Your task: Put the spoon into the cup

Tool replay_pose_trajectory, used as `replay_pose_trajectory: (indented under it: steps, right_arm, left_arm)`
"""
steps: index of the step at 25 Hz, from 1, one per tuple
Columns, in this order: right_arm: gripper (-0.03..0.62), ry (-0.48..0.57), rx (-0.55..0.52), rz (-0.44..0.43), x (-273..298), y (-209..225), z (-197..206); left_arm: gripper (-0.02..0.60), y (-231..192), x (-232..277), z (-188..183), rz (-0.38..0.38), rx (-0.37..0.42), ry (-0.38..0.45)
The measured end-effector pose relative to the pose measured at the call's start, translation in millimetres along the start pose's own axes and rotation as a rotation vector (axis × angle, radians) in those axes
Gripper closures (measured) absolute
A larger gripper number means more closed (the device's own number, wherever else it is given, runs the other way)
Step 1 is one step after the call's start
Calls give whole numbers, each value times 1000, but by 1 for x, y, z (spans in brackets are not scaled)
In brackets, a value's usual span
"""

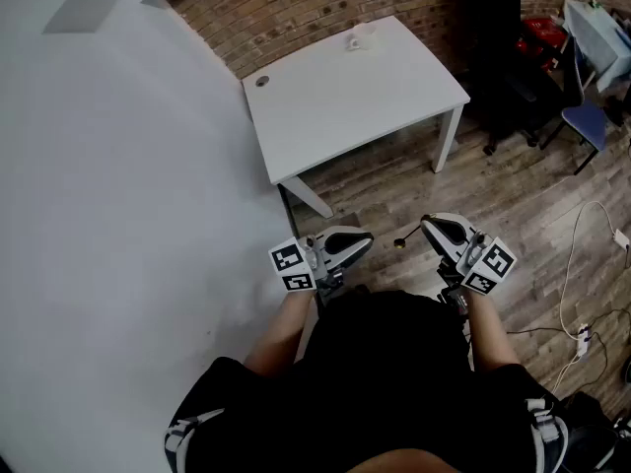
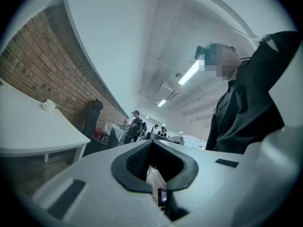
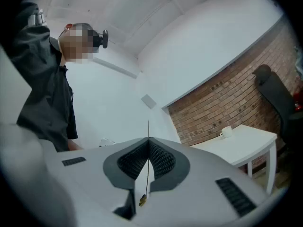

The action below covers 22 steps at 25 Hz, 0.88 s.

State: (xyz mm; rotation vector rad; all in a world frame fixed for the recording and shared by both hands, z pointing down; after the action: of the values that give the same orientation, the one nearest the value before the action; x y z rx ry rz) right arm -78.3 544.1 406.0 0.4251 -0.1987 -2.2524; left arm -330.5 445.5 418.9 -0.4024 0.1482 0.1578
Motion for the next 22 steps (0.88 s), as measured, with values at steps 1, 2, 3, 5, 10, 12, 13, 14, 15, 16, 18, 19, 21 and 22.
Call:
replay_pose_trajectory:
  steps: [1, 2, 3, 5, 10, 12, 13, 14, 15, 16, 18, 19, 21, 22]
  right_arm:
    - [586, -1, 1, 0, -1, -1, 1]
    - [586, -2, 2, -1, -1, -1, 1]
    - [586, -3, 2, -2, -2, -2, 2]
    - [586, -5, 1, -4, -1, -2, 2]
    - [586, 0, 4, 0, -4, -1, 4]
    - [586, -2, 6, 1, -5, 0, 4]
    - [586, -5, 6, 1, -5, 1, 5]
    - [586, -8, 5, 2, -5, 1, 5]
    - [586, -10, 4, 4, -5, 1, 6]
    - [586, -8, 3, 5, -5, 2, 6]
    - [586, 10, 14, 8, -6, 3, 5]
    - [586, 24, 26, 8, -8, 4, 4]
    - [587, 41, 47, 4, -12, 5, 2]
    - [586, 45, 50, 1, -15, 5, 1]
  left_arm:
    - [565, 1, 1, 2, 0, -1, -10]
    - [565, 1, 3, 5, 0, -2, -19]
    - [565, 2, 4, 7, -1, -5, -27]
    - [563, 2, 4, 11, -2, -14, -34]
    - [565, 2, 3, 17, -13, -25, -34]
    - [565, 0, 2, 16, -20, -25, -30]
    - [565, -1, 2, 16, -22, -26, -25]
    - [565, -2, 2, 15, -23, -27, -21]
    - [565, -3, 2, 14, -23, -27, -18]
    - [564, -3, 2, 14, -23, -27, -17]
    - [565, -4, 2, 15, -22, -28, -17]
    - [565, -3, 3, 16, -23, -30, -16]
    - [565, 0, 4, 17, -24, -32, -15]
    - [565, 2, 5, 17, -25, -32, -14]
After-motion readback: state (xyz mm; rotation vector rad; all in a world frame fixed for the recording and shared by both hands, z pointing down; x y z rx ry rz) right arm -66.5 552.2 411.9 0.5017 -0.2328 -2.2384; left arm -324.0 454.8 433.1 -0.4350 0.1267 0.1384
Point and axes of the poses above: the fingertips, and each gripper's own axes: x forward along the fingers, y to its right, z out of its underside, the point moved 9 cm from there along -x, backward along the fingers, and after that the axes turned 2 degrees about y, right-handed, at the moved point
